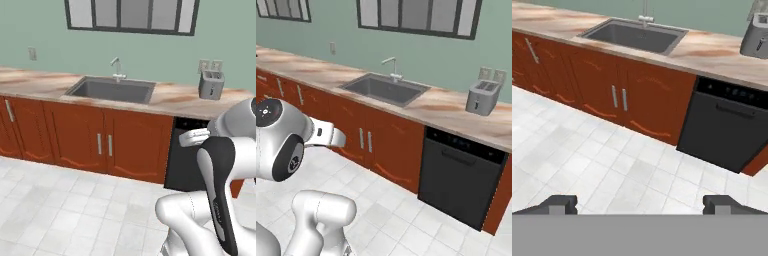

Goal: Navigate to the sink.

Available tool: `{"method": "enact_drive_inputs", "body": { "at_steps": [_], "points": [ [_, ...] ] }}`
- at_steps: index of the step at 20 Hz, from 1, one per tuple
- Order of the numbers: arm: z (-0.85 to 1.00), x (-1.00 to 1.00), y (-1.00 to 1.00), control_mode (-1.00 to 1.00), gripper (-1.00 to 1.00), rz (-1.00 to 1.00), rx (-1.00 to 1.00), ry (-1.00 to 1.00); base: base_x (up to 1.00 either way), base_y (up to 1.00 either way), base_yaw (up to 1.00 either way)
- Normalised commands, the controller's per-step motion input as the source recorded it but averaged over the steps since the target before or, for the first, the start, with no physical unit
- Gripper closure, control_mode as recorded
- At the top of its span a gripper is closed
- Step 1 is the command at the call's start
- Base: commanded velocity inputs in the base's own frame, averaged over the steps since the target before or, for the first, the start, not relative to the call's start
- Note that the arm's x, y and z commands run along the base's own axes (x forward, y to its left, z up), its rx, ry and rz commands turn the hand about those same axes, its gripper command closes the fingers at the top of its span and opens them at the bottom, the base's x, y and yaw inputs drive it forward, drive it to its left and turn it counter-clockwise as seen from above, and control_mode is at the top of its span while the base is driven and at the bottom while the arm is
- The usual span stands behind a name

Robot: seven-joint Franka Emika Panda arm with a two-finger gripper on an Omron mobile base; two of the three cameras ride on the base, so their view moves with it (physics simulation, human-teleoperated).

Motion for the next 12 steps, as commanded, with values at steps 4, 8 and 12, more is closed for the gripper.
{"method": "enact_drive_inputs", "body": {
  "at_steps": [4,8,12],
  "points": [
    [0.0,0.0,0.0,1.0,-1.0,0.0,0.0,0.0,1.0,0.85,-0.58],
    [0.0,0.0,0.0,1.0,-1.0,0.0,0.0,0.0,1.0,1.0,-0.53],
    [0.0,0.0,0.0,1.0,-1.0,0.0,0.0,0.0,1.0,1.0,-0.38]
  ]
}}
